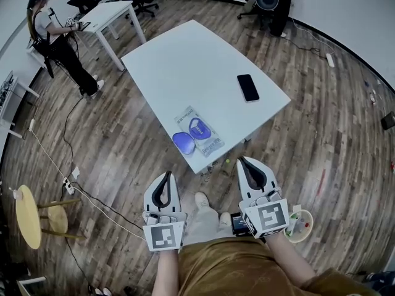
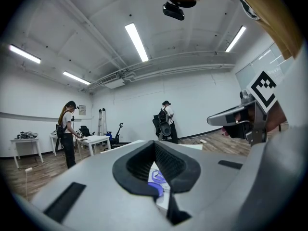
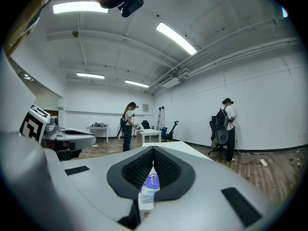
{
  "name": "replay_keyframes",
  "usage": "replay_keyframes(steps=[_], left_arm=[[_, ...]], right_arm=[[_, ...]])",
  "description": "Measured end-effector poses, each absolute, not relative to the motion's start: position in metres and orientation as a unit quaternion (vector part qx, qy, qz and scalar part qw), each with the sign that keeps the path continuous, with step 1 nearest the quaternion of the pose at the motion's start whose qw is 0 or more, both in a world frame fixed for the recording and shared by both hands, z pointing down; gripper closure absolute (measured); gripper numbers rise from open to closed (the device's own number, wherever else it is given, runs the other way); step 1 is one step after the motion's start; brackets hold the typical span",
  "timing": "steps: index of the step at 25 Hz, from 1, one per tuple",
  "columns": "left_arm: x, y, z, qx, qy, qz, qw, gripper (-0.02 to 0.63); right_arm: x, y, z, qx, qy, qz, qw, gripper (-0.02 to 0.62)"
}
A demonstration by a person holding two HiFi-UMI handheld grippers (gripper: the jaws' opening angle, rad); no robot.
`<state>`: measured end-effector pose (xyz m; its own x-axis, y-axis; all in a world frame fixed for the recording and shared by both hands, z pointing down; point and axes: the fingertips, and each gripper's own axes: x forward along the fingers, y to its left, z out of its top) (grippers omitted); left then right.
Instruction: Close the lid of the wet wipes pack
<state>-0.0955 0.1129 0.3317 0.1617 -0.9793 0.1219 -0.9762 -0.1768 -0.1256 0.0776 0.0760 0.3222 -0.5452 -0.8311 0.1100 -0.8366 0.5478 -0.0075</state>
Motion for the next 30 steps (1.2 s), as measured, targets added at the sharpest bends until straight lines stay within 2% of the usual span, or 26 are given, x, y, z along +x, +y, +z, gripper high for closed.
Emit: replay_keyframes(steps=[30], left_arm=[[-0.162, -0.015, 0.342, -0.787, 0.611, -0.078, 0.000, 0.600]], right_arm=[[0.008, -0.036, 0.319, 0.495, -0.867, 0.015, 0.051, 0.587]])
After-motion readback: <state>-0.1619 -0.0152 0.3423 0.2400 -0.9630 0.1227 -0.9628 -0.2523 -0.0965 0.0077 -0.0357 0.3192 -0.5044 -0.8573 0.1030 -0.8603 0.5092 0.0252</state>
